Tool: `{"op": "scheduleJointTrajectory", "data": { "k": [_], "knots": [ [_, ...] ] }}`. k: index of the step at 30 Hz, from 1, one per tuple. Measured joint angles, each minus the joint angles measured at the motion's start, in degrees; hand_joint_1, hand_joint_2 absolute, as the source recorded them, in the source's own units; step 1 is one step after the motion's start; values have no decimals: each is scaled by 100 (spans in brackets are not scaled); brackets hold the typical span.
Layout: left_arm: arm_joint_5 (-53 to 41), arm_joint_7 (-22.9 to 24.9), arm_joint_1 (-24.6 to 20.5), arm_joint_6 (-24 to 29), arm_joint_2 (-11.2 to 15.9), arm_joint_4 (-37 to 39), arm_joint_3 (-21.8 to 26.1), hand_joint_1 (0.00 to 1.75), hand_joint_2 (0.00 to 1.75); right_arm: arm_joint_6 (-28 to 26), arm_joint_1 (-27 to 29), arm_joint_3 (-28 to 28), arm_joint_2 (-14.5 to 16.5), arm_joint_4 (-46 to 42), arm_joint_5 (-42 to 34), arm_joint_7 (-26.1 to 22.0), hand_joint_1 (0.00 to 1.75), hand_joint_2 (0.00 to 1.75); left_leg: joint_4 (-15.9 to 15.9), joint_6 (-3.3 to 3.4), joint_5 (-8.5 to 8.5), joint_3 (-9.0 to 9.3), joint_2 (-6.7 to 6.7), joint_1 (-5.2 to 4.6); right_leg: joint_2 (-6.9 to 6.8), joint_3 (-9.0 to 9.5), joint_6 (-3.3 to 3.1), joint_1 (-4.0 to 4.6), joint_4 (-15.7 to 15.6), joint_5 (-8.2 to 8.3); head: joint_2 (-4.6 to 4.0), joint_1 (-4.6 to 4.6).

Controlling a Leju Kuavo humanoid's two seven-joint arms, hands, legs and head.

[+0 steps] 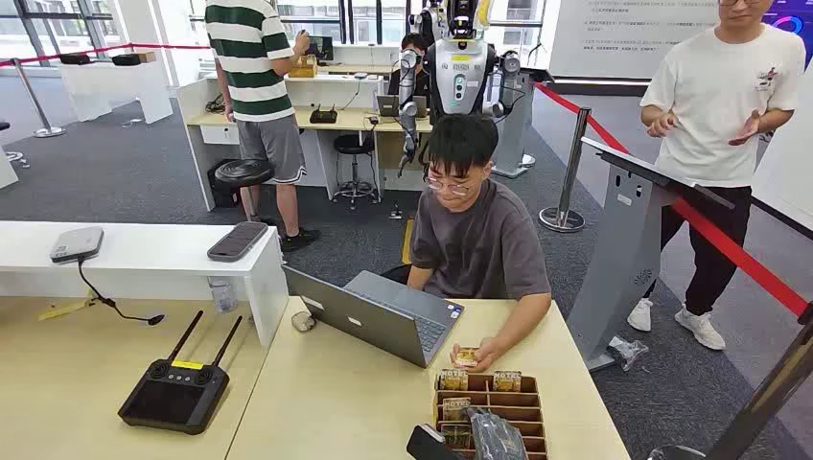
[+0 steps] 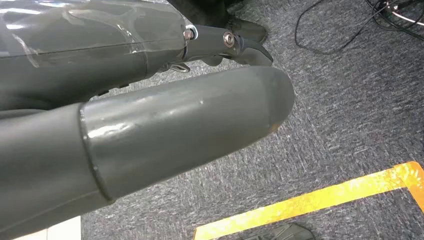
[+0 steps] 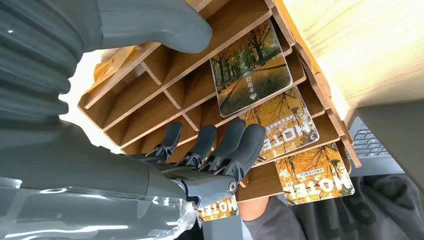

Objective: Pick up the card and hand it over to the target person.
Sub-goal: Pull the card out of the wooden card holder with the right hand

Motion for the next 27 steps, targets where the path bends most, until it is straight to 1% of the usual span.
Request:
{"op": "scheduleJointTrajectory", "data": {
  "k": [11,20,23,27],
  "knots": [
    [-19,13,-11,-20,6,-4,-4,0,0,120,-29,61,34,159,0,-5,69,175,0,-1,-1,2,0,0,0,1,0,0,0,-1,0,0],
    [-42,32,-22,-30,9,-6,3,0,0,177,-58,113,52,227,47,23,81,175,-2,0,2,1,0,0,0,1,0,0,-2,1,0,0],
    [-50,30,-21,-28,7,-6,18,0,0,123,-53,72,56,203,18,2,89,175,-2,0,1,1,0,0,0,1,0,0,-2,1,0,0],
    [-54,23,-11,-21,5,-5,42,0,0,75,-44,13,63,122,-60,-37,115,175,-1,0,1,1,0,-1,1,0,0,-1,0,0,0,0]
  ]
}}
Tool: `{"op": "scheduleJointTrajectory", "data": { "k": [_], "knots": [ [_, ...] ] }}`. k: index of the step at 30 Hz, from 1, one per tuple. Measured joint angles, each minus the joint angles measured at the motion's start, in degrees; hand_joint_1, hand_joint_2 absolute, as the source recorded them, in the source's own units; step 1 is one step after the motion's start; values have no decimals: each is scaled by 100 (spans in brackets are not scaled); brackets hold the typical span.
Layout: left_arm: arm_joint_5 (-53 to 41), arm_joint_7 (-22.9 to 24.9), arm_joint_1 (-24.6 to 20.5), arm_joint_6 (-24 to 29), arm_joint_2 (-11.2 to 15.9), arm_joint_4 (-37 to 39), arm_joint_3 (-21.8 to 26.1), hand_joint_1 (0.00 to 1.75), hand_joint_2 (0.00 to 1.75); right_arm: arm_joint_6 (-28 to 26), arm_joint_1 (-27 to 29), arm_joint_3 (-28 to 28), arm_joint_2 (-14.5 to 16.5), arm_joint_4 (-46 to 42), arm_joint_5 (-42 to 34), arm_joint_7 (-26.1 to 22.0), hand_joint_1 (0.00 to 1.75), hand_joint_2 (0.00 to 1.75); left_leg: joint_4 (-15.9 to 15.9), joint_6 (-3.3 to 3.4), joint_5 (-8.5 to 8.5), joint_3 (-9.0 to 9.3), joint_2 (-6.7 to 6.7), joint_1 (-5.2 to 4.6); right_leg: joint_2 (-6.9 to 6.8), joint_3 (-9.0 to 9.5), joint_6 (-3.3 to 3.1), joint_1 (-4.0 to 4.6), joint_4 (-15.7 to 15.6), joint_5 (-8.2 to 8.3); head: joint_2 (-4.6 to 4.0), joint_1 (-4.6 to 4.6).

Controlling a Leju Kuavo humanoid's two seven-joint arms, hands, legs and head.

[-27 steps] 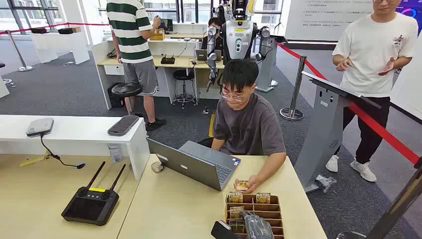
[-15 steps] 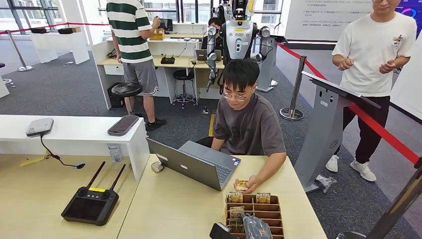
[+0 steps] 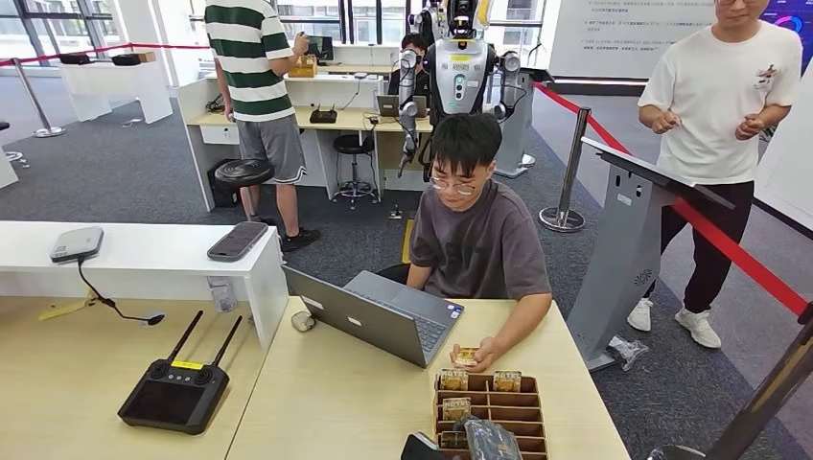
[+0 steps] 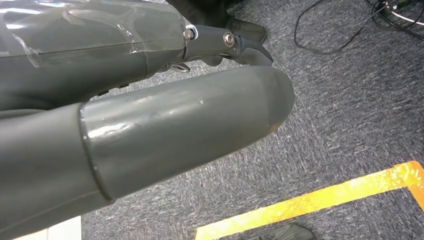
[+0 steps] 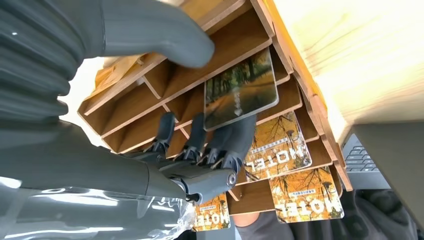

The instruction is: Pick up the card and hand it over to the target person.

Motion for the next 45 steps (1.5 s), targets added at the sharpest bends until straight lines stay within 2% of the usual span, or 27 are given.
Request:
{"op": "scheduleJointTrajectory", "data": {
  "k": [4,19,35,41,45],
  "knots": [
    [-5,-9,6,0,0,2,16,0,0,-12,10,-26,-26,-134,-47,5,130,175,1,0,-1,-1,1,0,1,-1,0,0,1,0,0,0],
    [-10,-21,12,0,-6,3,56,0,0,-89,15,-30,-55,-244,-103,-97,139,175,-9,4,8,-1,3,-1,0,-1,-4,0,-9,9,0,0],
    [7,-105,63,35,23,14,198,0,0,452,-169,-254,-950,-2706,103,410,151,175,7,7,6,-20,-4,-5,-8,-17,-1,-4,6,3,0,0],
    [6,-122,81,39,23,16,222,0,0,439,-283,-515,-1113,-3071,116,576,150,175,12,2,-2,-14,-7,-3,-7,-12,2,-4,11,-5,0,0],
    [-27,-99,74,31,12,7,204,0,0,219,-409,-683,-1095,-2838,278,622,153,175,-1,8,11,-15,-3,-6,-9,-14,-3,-4,-2,8,0,0]
  ]
}}
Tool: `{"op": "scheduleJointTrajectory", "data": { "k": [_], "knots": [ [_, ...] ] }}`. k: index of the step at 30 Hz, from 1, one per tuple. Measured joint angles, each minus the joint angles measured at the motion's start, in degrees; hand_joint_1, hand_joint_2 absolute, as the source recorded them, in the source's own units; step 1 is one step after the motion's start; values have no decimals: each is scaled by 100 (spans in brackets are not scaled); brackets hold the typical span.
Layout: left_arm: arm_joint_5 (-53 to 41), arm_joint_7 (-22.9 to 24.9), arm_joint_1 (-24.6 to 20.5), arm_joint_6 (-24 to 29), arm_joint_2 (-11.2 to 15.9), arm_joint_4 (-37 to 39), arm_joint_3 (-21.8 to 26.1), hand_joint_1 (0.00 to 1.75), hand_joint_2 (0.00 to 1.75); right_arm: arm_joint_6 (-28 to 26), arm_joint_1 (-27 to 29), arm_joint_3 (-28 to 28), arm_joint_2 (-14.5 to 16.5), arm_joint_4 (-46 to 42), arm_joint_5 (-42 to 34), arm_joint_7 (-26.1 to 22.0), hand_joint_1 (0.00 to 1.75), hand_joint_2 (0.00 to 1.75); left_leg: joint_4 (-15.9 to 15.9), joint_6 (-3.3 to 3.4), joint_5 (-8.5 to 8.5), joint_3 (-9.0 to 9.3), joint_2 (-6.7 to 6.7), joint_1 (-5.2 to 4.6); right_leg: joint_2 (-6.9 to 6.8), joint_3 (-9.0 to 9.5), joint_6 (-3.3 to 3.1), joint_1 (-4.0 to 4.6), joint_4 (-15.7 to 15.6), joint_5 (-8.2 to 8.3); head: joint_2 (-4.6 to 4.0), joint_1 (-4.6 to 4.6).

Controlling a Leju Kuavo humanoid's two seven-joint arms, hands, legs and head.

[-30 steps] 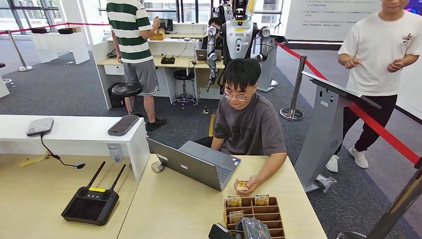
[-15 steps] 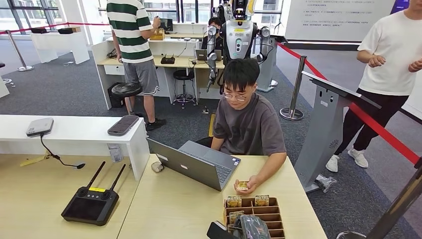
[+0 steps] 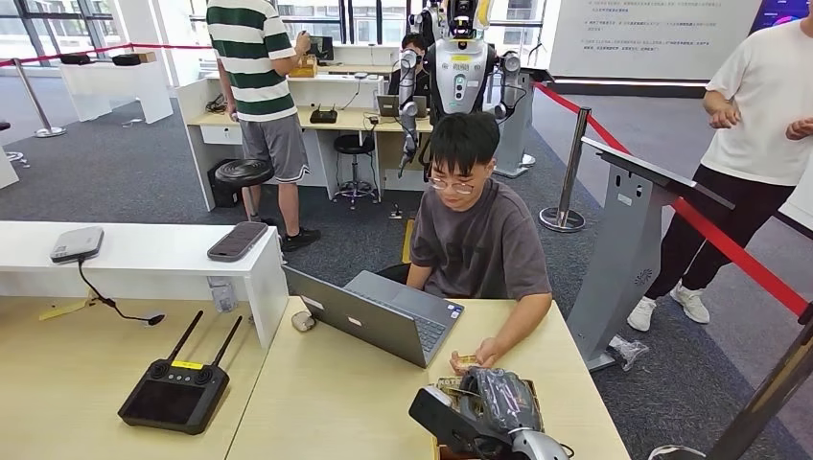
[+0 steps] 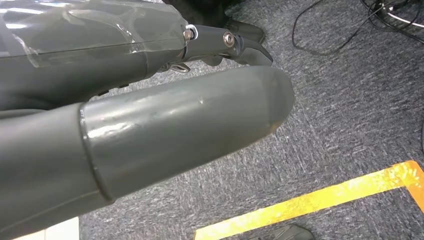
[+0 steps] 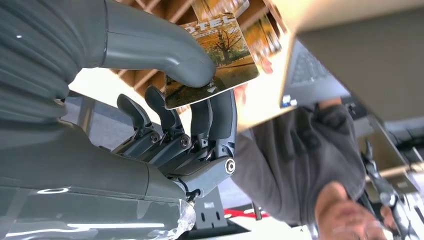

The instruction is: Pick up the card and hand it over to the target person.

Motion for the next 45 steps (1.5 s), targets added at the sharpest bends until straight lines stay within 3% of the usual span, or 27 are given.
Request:
{"op": "scheduleJointTrajectory", "data": {
  "k": [13,22,31,42,43,45],
  "knots": [
    [-211,174,-150,-96,-101,-18,-120,0,0,-1339,-639,-76,661,3055,837,-566,151,175,-2,-7,-5,22,9,6,14,20,4,5,-4,1,0,0],
    [-291,222,-217,-111,-162,0,-155,0,0,-2171,-703,63,1127,4379,1277,-746,151,175,-7,-9,-10,28,13,7,17,27,3,6,-6,-3,0,0],
    [-330,249,-367,-454,-16,-12,-183,0,0,-2632,-704,25,1498,4834,1344,-877,148,175,-6,-8,-5,19,15,7,18,16,0,6,-4,2,0,0],
    [-353,247,-302,-420,-28,-16,-169,0,0,-2777,-615,-41,1469,4695,1327,-941,141,175,-13,-5,-2,20,12,5,13,18,-1,5,-11,3,0,0],
    [-353,245,-300,-419,-28,-17,-168,0,0,-2779,-609,-40,1467,4691,1329,-946,125,175,-17,-4,2,20,14,4,14,17,-2,5,-14,7,0,0],
    [-352,241,-298,-419,-27,-18,-164,0,0,-2783,-597,-42,1465,4678,1327,-956,64,175,-14,-4,1,18,14,4,14,15,-2,4,-12,6,0,0]
  ]
}}
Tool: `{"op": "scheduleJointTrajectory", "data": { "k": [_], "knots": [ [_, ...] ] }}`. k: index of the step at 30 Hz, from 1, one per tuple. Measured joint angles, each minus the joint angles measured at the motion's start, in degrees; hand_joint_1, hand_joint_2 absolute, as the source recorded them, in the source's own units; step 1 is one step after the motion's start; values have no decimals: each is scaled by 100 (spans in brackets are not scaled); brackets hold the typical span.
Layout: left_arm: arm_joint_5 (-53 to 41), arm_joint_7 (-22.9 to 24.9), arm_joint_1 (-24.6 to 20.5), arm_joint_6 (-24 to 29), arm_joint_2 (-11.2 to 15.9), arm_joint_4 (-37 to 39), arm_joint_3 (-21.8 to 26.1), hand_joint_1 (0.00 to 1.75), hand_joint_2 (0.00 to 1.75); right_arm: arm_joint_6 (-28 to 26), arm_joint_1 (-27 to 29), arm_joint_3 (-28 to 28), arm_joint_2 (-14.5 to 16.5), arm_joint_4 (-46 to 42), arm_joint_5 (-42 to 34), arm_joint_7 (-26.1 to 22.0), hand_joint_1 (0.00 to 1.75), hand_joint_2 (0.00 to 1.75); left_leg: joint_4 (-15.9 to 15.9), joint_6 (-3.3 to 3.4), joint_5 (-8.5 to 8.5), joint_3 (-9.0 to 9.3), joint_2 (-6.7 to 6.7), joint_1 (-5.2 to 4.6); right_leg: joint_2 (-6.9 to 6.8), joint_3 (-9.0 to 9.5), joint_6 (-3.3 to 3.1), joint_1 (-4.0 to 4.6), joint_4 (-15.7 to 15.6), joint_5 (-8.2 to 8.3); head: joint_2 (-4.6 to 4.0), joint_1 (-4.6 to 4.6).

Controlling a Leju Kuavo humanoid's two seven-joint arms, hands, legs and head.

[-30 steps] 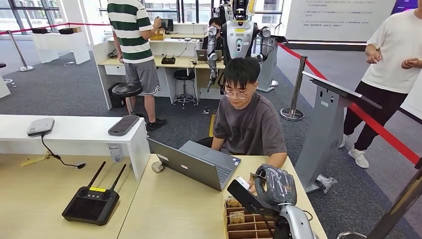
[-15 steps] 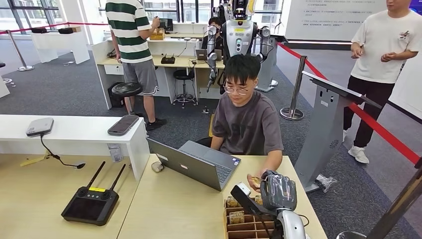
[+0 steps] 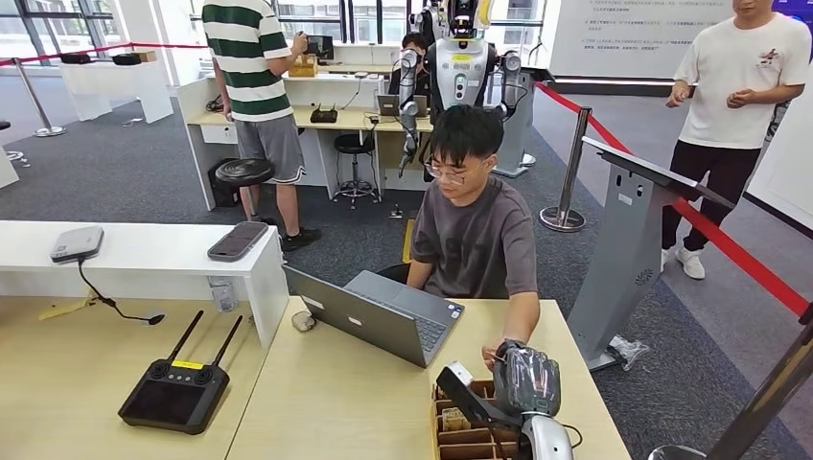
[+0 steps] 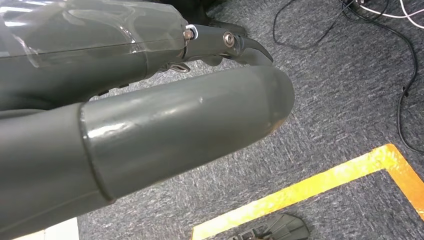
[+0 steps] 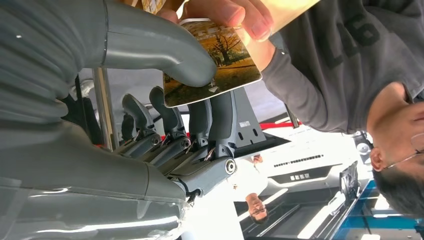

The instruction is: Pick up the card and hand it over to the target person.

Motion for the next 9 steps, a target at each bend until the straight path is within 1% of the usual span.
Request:
{"op": "scheduleJointTrajectory", "data": {
  "k": [1,2,4,9],
  "knots": [
    [1,-2,1,0,0,0,4,0,0,-3,9,-5,1,-10,-4,-7,29,175,6,-2,-4,-2,-2,1,0,-1,1,0,6,-4,0,0],
    [1,-3,3,0,1,1,6,0,0,-5,16,-4,2,-17,-3,-15,9,175,8,-2,-5,-2,-4,1,-2,-1,2,0,8,-6,0,0],
    [-2,-4,6,-1,1,2,7,0,0,-6,31,7,5,-26,9,-29,0,175,9,-3,-6,-3,-4,1,-2,-2,2,0,10,-7,0,0],
    [-7,-1,8,-2,3,2,6,0,0,102,25,68,0,-37,62,-31,0,175,7,-2,-6,-2,-5,1,-4,-1,2,0,6,-7,0,0]
  ]
}}
